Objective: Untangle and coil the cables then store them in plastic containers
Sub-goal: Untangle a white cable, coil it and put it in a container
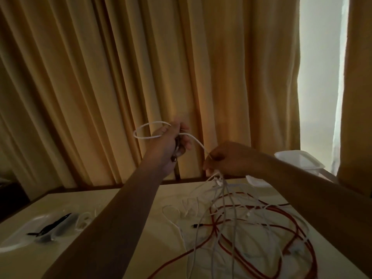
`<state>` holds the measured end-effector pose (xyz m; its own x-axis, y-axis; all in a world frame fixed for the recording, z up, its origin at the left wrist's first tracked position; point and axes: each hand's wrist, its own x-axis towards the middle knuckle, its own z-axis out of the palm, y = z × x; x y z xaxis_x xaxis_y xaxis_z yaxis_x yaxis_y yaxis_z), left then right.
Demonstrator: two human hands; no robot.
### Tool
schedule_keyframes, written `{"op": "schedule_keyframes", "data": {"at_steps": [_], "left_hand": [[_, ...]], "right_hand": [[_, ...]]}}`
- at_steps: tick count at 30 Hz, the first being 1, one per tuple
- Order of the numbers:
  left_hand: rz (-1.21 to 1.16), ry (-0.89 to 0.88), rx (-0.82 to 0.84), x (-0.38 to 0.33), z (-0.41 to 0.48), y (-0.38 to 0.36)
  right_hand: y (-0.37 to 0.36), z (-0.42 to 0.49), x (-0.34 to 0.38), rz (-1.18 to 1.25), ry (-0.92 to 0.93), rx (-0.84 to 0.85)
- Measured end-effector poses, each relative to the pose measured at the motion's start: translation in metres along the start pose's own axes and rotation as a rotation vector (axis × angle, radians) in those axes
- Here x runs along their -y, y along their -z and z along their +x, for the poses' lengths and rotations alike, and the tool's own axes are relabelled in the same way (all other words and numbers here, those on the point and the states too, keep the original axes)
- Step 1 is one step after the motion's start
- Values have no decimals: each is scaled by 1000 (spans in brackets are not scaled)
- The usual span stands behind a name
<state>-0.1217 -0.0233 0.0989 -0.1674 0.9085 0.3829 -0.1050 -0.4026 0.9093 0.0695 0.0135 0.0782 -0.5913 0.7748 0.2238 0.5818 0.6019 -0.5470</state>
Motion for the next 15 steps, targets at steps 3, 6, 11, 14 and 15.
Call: {"op": "schedule_keyframes", "data": {"at_steps": [3,6,11,14,15], "left_hand": [[49,8,-37,2,5,17],[240,82,92,10,-1,14],[211,49,301,21,-3,-17],[147,6,390,17,1,-21],[131,6,423,15,1,-21]], "right_hand": [[18,2,3,-50,-17,-222],[33,6,17,163,67,-432],[46,15,46,623,187,-444],[48,15,39,598,210,-477],[48,15,33,599,212,-494]]}}
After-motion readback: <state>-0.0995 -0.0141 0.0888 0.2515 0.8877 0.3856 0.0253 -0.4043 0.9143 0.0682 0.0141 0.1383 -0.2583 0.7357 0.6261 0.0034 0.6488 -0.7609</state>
